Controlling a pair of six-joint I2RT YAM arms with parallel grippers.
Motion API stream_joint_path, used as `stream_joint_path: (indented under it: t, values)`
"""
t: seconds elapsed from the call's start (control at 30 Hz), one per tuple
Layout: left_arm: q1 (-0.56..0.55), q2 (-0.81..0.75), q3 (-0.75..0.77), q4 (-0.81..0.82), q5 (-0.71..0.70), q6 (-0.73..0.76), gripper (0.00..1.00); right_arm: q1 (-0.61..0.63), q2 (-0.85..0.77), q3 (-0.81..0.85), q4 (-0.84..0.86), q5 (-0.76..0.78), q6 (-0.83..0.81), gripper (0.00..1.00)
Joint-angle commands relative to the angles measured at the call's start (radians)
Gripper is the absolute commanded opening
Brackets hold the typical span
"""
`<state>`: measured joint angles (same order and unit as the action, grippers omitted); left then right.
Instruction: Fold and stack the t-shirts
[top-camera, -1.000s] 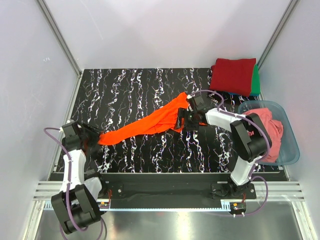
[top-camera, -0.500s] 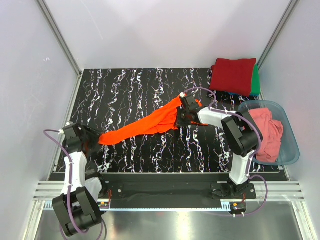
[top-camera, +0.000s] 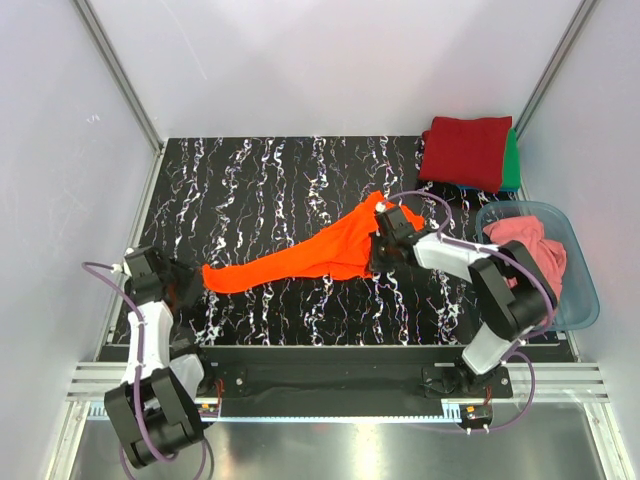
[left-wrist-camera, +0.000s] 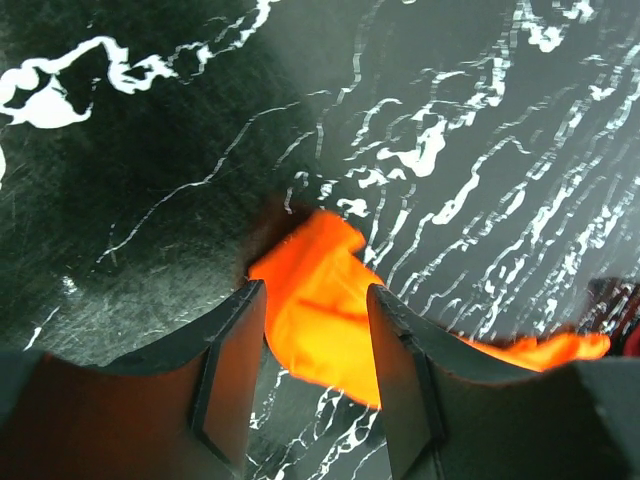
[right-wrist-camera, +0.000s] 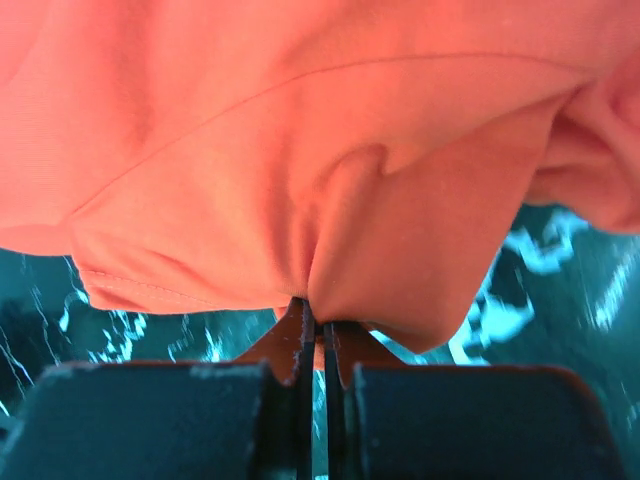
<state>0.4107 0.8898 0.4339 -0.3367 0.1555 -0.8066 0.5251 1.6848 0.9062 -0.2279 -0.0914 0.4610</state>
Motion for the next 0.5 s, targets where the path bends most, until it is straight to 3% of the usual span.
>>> stream_joint_path:
  t: [0.0,0.03,0.17,0.33,0.47]
  values:
    - [0.004,0.04,-0.001,0.082,-0.028,-0.016,0.49,-0.005,-0.083,-0.044,-0.041,0.027,-0.002,0.0]
    - [0.002,0.05,-0.007,0.093,-0.022,-0.017,0.49,-0.007,-0.086,-0.05,-0.041,0.021,-0.002,0.0]
    - [-0.068,0.092,-0.017,0.171,-0.025,-0.017,0.49,-0.007,-0.063,-0.053,-0.036,-0.007,-0.01,0.43]
    - [-0.185,0.123,0.008,0.192,-0.109,-0.002,0.49,-0.007,-0.085,-0.082,-0.031,-0.033,0.005,0.48]
    - [-0.21,0.155,0.008,0.199,-0.138,0.009,0.47,-0.007,-0.122,-0.11,-0.033,-0.042,0.019,0.48]
